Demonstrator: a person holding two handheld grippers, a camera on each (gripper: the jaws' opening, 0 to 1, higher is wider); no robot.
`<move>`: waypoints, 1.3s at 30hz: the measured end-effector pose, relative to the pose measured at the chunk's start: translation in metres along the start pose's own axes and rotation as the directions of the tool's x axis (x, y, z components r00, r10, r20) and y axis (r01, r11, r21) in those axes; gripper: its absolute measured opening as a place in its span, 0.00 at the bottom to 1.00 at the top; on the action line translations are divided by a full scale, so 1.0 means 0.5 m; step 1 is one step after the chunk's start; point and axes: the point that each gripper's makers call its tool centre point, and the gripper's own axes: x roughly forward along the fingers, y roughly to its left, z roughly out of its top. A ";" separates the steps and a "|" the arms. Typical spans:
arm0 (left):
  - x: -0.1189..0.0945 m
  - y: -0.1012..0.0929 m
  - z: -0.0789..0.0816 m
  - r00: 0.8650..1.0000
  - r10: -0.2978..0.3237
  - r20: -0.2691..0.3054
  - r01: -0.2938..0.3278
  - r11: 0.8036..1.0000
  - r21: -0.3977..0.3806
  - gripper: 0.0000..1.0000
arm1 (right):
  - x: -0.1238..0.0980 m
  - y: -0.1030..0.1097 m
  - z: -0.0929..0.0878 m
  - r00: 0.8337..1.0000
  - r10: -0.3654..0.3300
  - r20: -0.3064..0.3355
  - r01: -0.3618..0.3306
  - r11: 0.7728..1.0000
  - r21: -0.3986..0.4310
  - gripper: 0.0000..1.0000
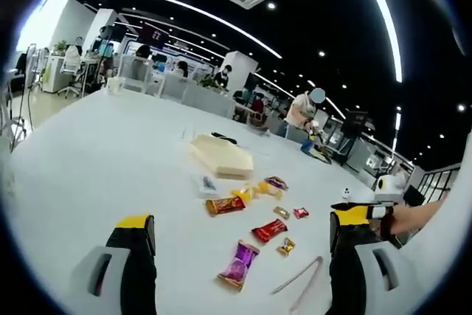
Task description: Place the target food into the container with the food tongs after gripping and lifting it, then release it inside without dropping or visibly crushing the food.
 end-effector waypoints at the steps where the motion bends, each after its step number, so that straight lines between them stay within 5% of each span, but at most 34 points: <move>1: 0.000 0.001 -0.004 1.000 -0.002 -0.009 0.002 1.000 0.007 0.99 | 0.003 0.000 0.000 1.000 0.001 -0.006 -0.001 1.000 -0.004 0.79; 8: -0.003 0.013 -0.003 1.000 -0.006 -0.009 0.006 1.000 0.017 0.99 | 0.017 -0.001 0.002 1.000 0.007 -0.013 -0.007 1.000 -0.017 0.79; 12: -0.010 0.031 -0.008 1.000 0.000 -0.005 0.000 1.000 0.021 0.99 | 0.026 0.007 -0.009 0.998 0.019 -0.054 -0.026 0.989 -0.143 0.80; 16: -0.012 0.028 -0.012 1.000 -0.020 -0.016 0.021 0.999 0.037 0.99 | 0.035 0.016 -0.016 0.997 0.035 -0.061 -0.043 0.990 -0.134 0.80; 20: -0.007 0.026 -0.039 0.997 -0.032 -0.077 0.038 0.996 0.081 0.99 | 0.041 0.027 -0.030 0.995 0.051 -0.085 -0.064 0.986 -0.152 0.79; 22: -0.002 0.022 -0.057 0.993 -0.040 -0.115 0.050 0.995 0.090 0.99 | 0.042 0.036 -0.040 0.992 0.054 -0.111 -0.079 0.970 -0.232 0.78; 36: 0.007 -0.020 -0.093 0.978 -0.124 -0.170 0.146 0.981 0.125 0.99 | 0.061 0.082 -0.046 0.977 0.167 -0.131 -0.195 0.951 -0.239 0.71; 39: 0.006 -0.024 -0.093 0.978 -0.123 -0.166 0.145 0.981 0.126 0.99 | 0.060 0.083 -0.048 0.976 0.174 -0.134 -0.199 0.958 -0.208 0.60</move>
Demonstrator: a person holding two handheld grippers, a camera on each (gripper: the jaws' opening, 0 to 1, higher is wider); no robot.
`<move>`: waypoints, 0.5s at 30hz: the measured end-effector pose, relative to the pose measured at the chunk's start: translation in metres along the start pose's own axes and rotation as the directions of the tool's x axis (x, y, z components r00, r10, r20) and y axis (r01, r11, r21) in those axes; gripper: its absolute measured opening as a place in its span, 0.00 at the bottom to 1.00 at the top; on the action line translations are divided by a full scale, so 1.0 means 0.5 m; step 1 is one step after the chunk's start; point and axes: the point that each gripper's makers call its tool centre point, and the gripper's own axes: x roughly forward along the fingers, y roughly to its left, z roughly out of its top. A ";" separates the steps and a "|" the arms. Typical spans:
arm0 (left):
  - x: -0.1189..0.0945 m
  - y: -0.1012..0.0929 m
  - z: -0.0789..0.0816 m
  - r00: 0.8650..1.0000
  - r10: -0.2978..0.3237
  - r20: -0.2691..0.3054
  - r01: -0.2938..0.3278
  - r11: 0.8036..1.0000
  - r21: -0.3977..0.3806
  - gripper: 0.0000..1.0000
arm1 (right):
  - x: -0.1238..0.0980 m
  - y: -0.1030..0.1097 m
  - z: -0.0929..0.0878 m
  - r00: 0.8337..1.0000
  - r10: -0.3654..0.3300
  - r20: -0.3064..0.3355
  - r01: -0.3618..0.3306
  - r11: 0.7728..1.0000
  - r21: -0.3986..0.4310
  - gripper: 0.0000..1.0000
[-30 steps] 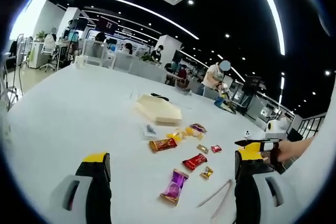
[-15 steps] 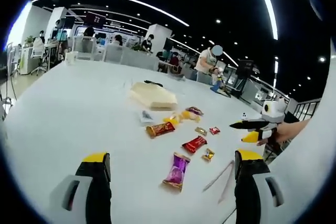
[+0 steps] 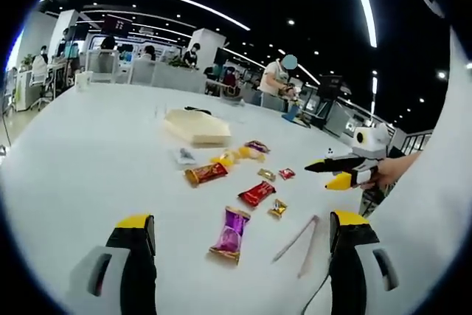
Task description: Place the target food into the container with the food tongs after gripping and lifting it, then release it inside without dropping or visibly crushing the food.
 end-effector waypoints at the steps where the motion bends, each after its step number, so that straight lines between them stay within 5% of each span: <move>1: 0.000 -0.001 0.000 1.000 0.000 0.001 0.000 1.000 0.002 0.99 | 0.000 0.000 -0.001 1.000 0.002 -0.001 -0.002 1.000 0.004 0.57; 15: 0.017 -0.048 -0.004 0.997 -0.072 -0.013 0.072 0.997 0.029 0.99 | -0.003 0.031 -0.016 0.999 0.051 -0.017 -0.052 0.998 -0.034 0.60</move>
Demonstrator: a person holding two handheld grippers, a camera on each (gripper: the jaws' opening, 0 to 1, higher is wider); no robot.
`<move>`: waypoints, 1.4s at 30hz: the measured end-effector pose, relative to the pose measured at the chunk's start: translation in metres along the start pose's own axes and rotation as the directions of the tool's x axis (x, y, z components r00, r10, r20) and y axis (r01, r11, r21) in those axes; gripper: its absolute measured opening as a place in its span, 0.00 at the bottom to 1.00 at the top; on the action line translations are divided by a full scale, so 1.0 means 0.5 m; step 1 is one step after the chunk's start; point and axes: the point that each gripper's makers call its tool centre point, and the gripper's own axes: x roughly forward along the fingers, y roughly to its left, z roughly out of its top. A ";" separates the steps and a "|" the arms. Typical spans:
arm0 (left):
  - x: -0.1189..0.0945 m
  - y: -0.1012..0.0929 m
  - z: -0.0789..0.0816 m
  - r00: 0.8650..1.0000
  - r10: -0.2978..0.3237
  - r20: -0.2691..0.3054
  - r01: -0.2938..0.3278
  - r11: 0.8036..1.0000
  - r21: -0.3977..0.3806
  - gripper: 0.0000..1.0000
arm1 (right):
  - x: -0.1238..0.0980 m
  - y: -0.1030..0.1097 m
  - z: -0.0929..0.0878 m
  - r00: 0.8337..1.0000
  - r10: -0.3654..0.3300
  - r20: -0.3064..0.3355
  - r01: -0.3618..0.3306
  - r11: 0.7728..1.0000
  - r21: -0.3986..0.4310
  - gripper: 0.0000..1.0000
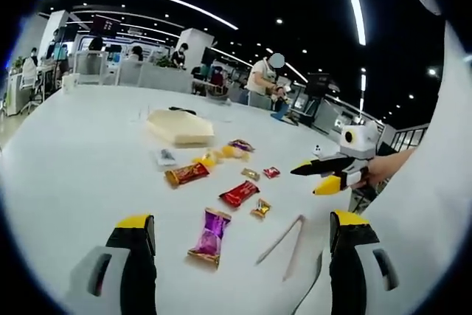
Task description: Place the target food into the container with the food tongs after gripping and lifting it, then release it inside without dropping or visibly crushing the food.
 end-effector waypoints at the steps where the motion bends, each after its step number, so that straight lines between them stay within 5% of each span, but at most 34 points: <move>1: 0.001 -0.004 -0.001 1.000 -0.004 -0.003 0.004 1.000 0.006 0.99 | -0.001 0.002 -0.002 1.000 0.002 -0.003 -0.002 1.000 -0.002 0.60; 19: 0.030 -0.042 0.002 0.999 -0.028 0.018 0.027 0.997 0.069 0.99 | -0.013 0.029 -0.034 0.997 0.047 -0.056 -0.048 0.999 -0.012 0.62; 24: 0.040 -0.072 0.007 0.996 -0.085 0.016 0.084 0.995 0.062 0.99 | -0.013 0.027 -0.039 0.997 0.046 -0.058 -0.047 0.999 -0.018 0.62; 29: 0.051 -0.079 -0.013 0.995 -0.094 -0.031 0.096 0.991 0.088 0.99 | -0.013 0.024 -0.047 0.997 0.044 -0.060 -0.045 0.999 -0.007 0.59; 42: 0.064 -0.083 -0.034 0.994 -0.099 -0.049 0.104 0.988 0.116 0.99 | -0.004 0.037 -0.063 0.993 0.074 -0.091 -0.074 0.997 0.009 0.57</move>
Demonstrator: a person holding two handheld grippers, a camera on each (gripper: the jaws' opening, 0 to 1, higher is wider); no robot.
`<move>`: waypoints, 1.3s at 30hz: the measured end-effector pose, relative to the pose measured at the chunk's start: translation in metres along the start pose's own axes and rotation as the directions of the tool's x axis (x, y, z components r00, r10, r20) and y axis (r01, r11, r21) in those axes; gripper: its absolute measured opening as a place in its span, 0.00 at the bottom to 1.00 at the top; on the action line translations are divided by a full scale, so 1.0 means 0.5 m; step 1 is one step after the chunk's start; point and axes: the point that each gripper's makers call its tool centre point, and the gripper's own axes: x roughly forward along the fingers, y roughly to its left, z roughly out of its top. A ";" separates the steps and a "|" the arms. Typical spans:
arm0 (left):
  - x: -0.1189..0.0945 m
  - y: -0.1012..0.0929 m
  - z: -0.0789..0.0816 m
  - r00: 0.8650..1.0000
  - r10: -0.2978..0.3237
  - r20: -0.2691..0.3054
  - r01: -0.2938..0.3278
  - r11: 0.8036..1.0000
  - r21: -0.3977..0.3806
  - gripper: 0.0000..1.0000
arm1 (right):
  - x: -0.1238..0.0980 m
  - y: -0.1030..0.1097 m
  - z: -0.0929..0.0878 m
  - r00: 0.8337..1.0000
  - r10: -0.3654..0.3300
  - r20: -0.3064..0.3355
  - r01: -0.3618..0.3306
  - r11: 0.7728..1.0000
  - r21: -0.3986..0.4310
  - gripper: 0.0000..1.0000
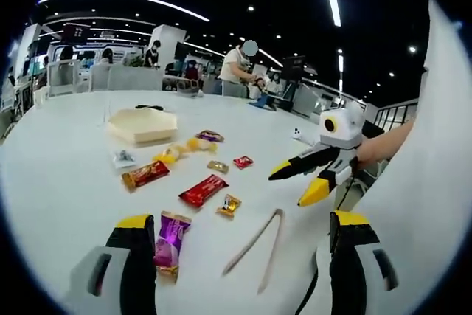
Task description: Place the target food into the container with the food tongs after gripping and lifting it, then release it inside without dropping or visibly crushing the food.
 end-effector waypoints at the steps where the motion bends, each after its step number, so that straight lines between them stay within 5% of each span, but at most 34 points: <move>1: 0.002 -0.004 0.006 1.000 -0.008 0.018 0.008 1.000 0.001 0.99 | 0.001 -0.001 0.001 1.000 -0.001 0.000 0.001 1.000 0.006 0.57; 13: 0.014 -0.011 0.007 0.999 -0.003 0.038 -0.001 0.995 0.104 0.99 | 0.009 0.001 -0.001 1.000 0.014 -0.002 -0.014 1.000 0.019 0.53; 16: 0.015 -0.018 -0.025 0.999 -0.020 -0.048 0.026 0.992 0.121 0.99 | 0.011 0.003 -0.004 1.000 0.019 -0.010 -0.019 1.000 0.009 0.53; 24: 0.030 -0.043 -0.072 0.989 -0.057 -0.137 0.085 0.974 0.210 0.99 | 0.015 0.008 -0.006 1.000 0.026 -0.016 -0.026 1.000 0.006 0.54; 39: 0.049 -0.041 -0.101 0.985 -0.069 -0.160 0.099 0.977 0.190 0.99 | 0.016 0.008 -0.008 1.000 0.016 -0.008 -0.016 0.999 0.028 0.54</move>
